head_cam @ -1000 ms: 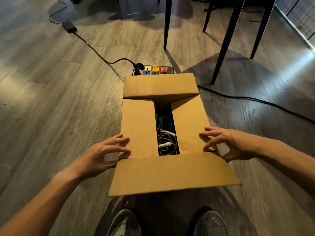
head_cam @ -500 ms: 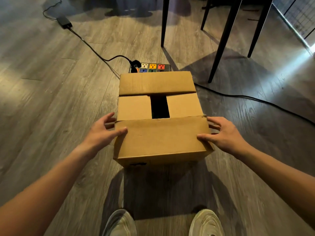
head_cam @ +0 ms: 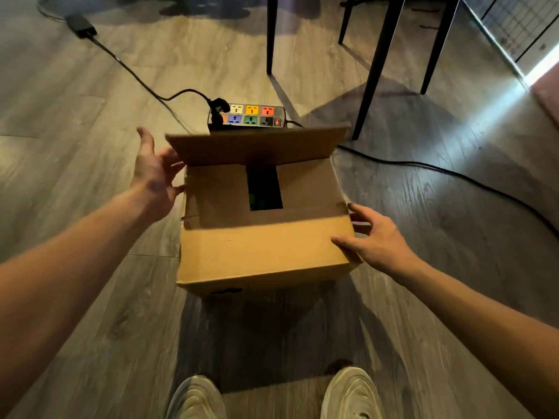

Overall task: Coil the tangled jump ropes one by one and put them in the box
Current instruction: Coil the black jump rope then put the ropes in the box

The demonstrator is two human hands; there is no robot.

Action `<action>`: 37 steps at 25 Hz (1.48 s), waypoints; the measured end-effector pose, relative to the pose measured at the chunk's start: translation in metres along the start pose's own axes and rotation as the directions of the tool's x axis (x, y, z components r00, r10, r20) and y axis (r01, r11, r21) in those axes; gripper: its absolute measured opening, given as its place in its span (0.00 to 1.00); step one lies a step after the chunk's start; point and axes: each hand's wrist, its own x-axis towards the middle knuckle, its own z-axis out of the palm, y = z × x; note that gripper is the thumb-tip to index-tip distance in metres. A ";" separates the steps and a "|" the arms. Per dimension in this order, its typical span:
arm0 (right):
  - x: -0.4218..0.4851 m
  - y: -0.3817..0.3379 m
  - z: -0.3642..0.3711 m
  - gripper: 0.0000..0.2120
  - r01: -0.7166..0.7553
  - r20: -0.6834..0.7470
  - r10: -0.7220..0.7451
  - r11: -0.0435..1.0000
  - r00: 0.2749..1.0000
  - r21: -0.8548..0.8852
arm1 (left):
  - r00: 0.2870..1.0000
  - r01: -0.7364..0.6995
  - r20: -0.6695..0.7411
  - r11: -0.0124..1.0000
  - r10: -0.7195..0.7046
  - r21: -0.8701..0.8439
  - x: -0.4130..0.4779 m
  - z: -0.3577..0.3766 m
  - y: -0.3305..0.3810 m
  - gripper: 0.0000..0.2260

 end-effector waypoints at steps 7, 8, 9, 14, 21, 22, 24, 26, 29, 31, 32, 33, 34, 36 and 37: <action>-0.011 -0.026 0.035 0.37 0.255 -0.008 -0.311 0.793 0.950 -0.553 | 0.936 -0.340 0.233 0.515 0.262 0.787 -0.077 -0.002 -0.066 0.21; -0.010 -0.033 0.046 0.34 0.304 0.070 -0.331 0.737 0.941 -0.604 | 0.933 -0.341 0.254 0.403 0.253 0.849 -0.085 0.003 -0.074 0.25; -0.008 -0.039 0.060 0.31 0.352 0.147 -0.339 0.691 0.929 -0.632 | 0.938 -0.317 0.251 0.302 0.239 0.899 -0.090 0.010 -0.081 0.27; 0.008 -0.065 0.095 0.27 0.348 0.263 -0.229 0.588 0.937 -0.730 | 0.966 -0.155 0.137 0.067 0.221 0.986 -0.098 0.021 -0.097 0.30; 0.015 -0.011 0.051 0.34 0.094 0.090 -0.043 0.717 0.995 -0.690 | 0.963 -0.152 0.095 0.220 0.251 0.963 -0.103 0.005 -0.102 0.32; 0.017 -0.010 0.052 0.34 0.102 0.104 -0.040 0.708 0.994 -0.699 | 0.967 -0.149 0.099 0.205 0.233 0.967 -0.103 0.009 -0.099 0.32; 0.021 -0.019 0.056 0.34 0.081 0.124 0.014 0.683 0.992 -0.726 | 0.974 -0.145 0.117 0.135 0.192 0.980 -0.102 0.010 -0.093 0.33; 0.019 -0.031 0.055 0.34 0.034 0.133 0.097 0.672 0.986 -0.740 | 0.983 -0.145 0.135 0.080 0.125 0.986 -0.104 0.011 -0.083 0.34; 0.029 -0.043 0.058 0.34 0.011 0.137 0.146 0.644 0.980 -0.765 | 0.990 -0.136 0.136 -0.006 0.042 0.991 -0.101 0.017 -0.067 0.36; 0.043 -0.057 0.057 0.35 -0.027 0.155 0.241 0.616 0.958 -0.788 | 0.993 -0.116 0.114 -0.073 -0.024 0.991 -0.092 0.020 -0.052 0.37; 0.042 -0.061 0.056 0.36 -0.038 0.169 0.268 0.625 0.949 -0.780 | 0.992 -0.121 0.115 -0.101 -0.058 0.987 -0.092 0.020 -0.050 0.38; 0.037 -0.062 0.053 0.35 -0.033 0.173 0.256 0.641 0.951 -0.767 | 0.988 -0.139 0.130 -0.105 -0.082 0.985 -0.093 0.019 -0.048 0.38; 0.028 -0.058 0.051 0.34 -0.010 0.175 0.213 0.663 0.961 -0.749 | 0.985 -0.153 0.144 -0.098 -0.094 0.983 -0.094 0.016 -0.046 0.38; -0.004 -0.040 0.047 0.32 0.032 0.170 0.098 0.776 0.981 -0.630 | 0.985 -0.167 0.164 -0.059 -0.049 0.984 -0.107 0.006 -0.043 0.36; -0.028 -0.031 0.044 0.32 0.047 0.166 0.061 0.813 0.984 -0.580 | 0.985 -0.173 0.171 -0.057 -0.038 0.983 -0.122 -0.001 -0.044 0.35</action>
